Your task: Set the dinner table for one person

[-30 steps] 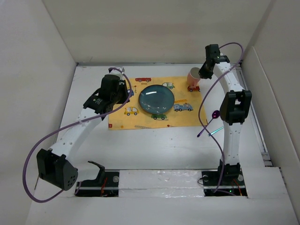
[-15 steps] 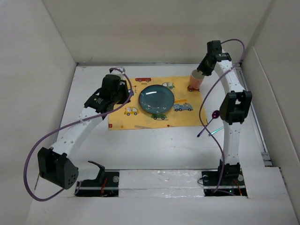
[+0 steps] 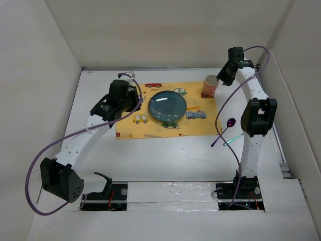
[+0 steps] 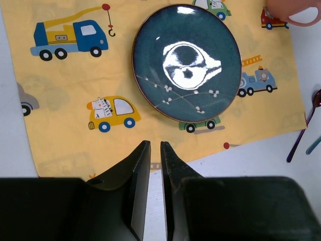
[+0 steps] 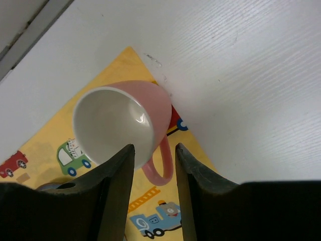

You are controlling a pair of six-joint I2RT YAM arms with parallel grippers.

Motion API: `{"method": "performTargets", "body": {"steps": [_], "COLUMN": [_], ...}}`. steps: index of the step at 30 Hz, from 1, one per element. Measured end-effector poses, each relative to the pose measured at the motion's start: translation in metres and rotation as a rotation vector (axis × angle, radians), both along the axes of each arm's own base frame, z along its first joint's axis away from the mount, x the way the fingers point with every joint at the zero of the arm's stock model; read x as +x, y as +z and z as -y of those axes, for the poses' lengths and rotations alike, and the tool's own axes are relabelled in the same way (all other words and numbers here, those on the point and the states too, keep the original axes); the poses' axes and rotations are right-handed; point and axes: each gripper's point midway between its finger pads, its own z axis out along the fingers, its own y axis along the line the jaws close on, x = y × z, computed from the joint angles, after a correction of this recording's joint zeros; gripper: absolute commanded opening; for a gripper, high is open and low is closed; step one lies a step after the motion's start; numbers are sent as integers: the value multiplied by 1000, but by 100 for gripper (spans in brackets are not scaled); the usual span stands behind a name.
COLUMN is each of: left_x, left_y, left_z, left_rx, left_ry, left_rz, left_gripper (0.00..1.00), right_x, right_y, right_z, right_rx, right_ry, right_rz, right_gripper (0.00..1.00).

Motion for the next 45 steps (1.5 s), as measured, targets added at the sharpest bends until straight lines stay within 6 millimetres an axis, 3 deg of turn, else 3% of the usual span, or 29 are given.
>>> {"method": "performTargets", "body": {"steps": [5,8,9,12,20,32,37,41,44,45], "left_x": [0,0,0,0,0,0,0,0,0,0], "left_y": [0,0,0,0,0,0,0,0,-2,-2], "left_z": [0,0,0,0,0,0,0,0,1,1], "left_rx": [0,0,0,1,0,0,0,0,1,1], "left_ry": [0,0,0,0,0,0,-1,-1,-2,-2], "left_rz": [0,0,0,-1,0,-1,-1,-1,-5,-6], "left_gripper": [12,12,12,12,12,12,12,12,12,12], "right_x": [2,6,5,7,10,19,17,17,16,16], "right_y": [-13,-23,-26,-24,-16,19,5,-18,-26,-26], "right_z": [0,-1,-1,0,6,-22,-33,-36,-35,-34], "right_rx": [-2,-2,-2,-3,-31,-16,-14,-17,-23,-25], "right_ry": [0,1,0,-2,-14,57,80,86,81,80], "right_rz": [-24,-37,-42,-38,-16,57,23,-26,-46,-45], "right_gripper": [39,26,15,0,0,0,0,0,11,22]}}
